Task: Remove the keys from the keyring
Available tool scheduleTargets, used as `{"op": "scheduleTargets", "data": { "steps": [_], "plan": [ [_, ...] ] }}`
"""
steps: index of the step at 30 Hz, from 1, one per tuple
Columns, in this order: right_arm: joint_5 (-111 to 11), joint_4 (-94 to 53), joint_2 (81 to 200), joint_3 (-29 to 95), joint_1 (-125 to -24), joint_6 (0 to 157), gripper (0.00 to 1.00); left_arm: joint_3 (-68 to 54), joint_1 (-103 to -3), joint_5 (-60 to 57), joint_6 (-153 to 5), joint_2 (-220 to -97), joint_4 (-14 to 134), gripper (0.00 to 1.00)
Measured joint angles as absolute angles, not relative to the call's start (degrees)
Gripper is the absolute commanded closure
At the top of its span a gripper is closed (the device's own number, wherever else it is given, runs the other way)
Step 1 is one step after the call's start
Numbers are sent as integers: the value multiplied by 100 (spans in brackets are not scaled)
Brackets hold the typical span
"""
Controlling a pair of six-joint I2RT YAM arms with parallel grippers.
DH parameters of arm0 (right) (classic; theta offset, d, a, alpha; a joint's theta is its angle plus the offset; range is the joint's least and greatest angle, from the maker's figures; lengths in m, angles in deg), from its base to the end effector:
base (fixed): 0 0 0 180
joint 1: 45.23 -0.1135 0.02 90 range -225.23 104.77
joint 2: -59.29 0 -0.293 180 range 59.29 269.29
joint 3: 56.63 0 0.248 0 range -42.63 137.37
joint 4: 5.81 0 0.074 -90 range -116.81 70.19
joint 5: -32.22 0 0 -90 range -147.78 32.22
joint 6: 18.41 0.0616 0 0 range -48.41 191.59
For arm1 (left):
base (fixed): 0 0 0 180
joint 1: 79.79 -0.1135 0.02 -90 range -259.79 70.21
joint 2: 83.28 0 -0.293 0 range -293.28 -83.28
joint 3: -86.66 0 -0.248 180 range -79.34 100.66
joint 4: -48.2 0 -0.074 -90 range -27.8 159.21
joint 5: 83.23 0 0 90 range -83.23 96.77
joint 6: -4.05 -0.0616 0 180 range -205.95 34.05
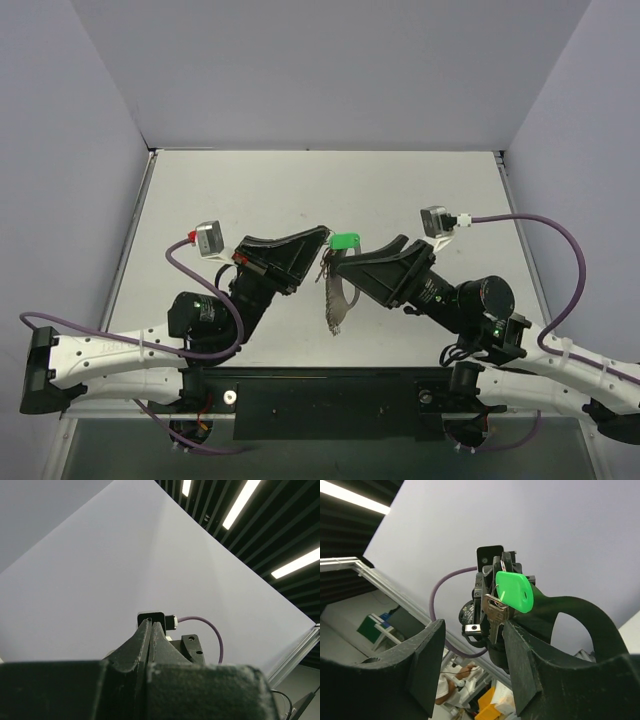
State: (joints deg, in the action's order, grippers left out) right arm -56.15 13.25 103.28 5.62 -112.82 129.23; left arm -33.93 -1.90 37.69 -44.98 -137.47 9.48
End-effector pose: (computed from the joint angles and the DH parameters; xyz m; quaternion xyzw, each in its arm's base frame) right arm 0.0565 0.1417 0.4769 -0.0512 0.4409 0.7986 0.4066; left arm 0.0702 -0.1761 0.4617 -0.1133 0.4353 -0.7107 0.5409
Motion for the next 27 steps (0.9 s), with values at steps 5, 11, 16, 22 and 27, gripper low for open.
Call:
{"op": "scheduleTargets", "data": {
  "steps": [5,11,16,22,27],
  "plan": [
    [-5207,2652,10310,-113,-10836,13459,53,-3386,-92,3915,-4596,-13804,825,100],
    [-4920,3862,10529,-319,-10373,14082,54,-3212,57,3904,-4694,-13861,864,100],
    [-4800,4230,10706,-279,-10379,14283,55,-3091,127,3952,-4900,-13874,854,100],
    [-5484,1913,10109,429,-11140,13430,58,-2827,216,4031,-5486,-13867,1160,100],
    [-6571,-249,9644,1107,-11562,12856,58,-2783,262,4083,-5846,-13883,1249,100]
  ]
}}
